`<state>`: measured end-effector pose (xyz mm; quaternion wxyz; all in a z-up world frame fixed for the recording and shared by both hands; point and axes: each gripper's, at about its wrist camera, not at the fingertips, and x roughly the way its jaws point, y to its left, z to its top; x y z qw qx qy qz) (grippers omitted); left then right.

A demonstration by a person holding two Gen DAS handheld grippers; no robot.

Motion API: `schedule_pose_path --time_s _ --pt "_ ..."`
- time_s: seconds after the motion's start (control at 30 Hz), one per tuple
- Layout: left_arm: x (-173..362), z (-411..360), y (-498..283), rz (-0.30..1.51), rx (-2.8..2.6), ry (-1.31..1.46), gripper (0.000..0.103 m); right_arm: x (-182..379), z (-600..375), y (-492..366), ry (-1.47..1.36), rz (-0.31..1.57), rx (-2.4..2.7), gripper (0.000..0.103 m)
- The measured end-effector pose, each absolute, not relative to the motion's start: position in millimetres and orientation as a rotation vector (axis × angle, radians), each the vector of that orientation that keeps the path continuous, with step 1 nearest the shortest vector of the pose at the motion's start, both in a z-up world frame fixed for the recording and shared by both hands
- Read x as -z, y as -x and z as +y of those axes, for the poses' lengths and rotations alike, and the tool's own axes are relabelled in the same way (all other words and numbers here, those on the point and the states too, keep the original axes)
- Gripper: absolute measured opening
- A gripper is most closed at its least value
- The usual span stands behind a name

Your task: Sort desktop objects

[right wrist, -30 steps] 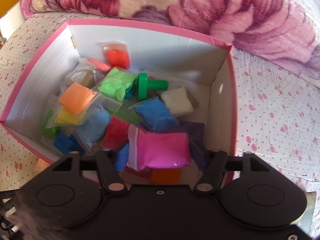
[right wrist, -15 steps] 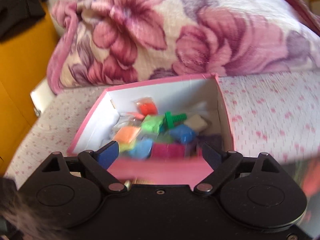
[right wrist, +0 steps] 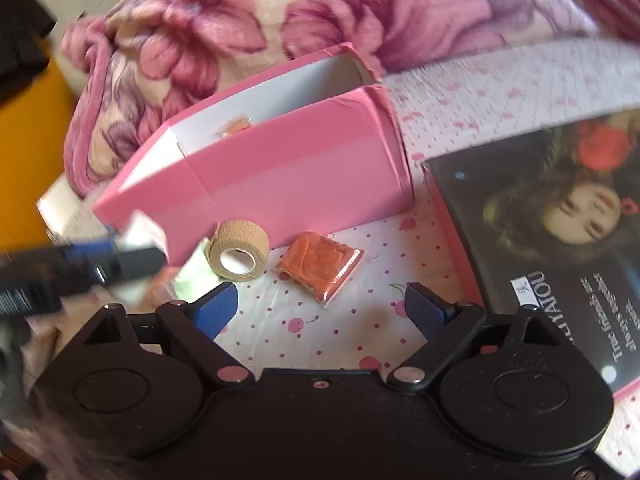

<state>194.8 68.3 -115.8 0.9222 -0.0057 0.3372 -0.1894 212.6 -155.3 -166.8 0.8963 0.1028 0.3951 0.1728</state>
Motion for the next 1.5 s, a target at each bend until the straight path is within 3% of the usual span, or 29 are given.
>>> schedule_pose_path --time_s 0.33,0.67,0.97,1.5 --pt "64 73 -190 0.513 0.337 0.036 0.054 184 -126 -194 -0.020 0.736 -0.495 0.091" --pt "32 61 -254 0.427 0.308 -0.028 0.054 197 -119 -197 0.013 0.752 -0.547 0.092" --pt "64 63 -309 0.477 0.219 0.084 0.054 204 -114 -195 0.038 0.749 -0.567 0.101" --pt "115 51 -348 0.664 0.166 0.114 0.054 206 -123 -195 -0.028 0.740 -0.597 0.102"
